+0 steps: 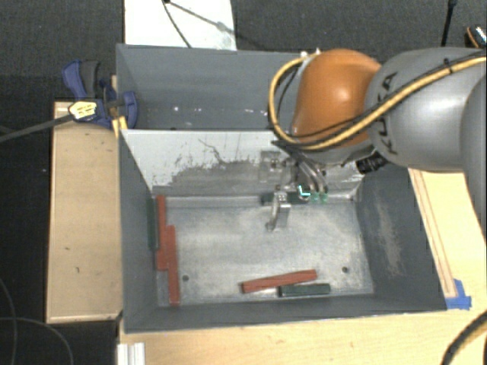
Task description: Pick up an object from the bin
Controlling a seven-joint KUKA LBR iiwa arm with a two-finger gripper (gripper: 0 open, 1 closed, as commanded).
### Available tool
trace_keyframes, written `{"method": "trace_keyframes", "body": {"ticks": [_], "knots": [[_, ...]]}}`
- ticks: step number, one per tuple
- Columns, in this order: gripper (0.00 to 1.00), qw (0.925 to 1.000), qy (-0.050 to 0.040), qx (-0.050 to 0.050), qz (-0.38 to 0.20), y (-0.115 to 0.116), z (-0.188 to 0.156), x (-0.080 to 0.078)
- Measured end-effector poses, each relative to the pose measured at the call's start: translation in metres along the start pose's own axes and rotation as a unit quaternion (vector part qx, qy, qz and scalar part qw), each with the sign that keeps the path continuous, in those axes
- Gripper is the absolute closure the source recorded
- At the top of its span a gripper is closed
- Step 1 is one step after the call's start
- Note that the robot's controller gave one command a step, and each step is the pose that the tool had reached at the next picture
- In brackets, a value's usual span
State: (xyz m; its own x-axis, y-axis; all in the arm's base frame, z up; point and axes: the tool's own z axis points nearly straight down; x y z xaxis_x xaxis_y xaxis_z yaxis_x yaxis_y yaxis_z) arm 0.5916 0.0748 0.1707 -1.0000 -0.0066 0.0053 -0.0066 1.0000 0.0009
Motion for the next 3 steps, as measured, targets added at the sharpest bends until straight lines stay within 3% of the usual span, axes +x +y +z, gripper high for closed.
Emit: {"method": "trace_keyframes", "body": {"ticks": [1, 2, 3], "knots": [[0.00, 1.0000, -0.0017, 0.000, 0.001, -0.062, 0.103, 0.003], [0.00, 0.9985, -0.0001, 0.001, 0.055, -0.096, 0.067, 0.118], [1.00, 0.9985, -0.0029, 0.000, 0.054, -0.095, 0.068, 0.114]]}}
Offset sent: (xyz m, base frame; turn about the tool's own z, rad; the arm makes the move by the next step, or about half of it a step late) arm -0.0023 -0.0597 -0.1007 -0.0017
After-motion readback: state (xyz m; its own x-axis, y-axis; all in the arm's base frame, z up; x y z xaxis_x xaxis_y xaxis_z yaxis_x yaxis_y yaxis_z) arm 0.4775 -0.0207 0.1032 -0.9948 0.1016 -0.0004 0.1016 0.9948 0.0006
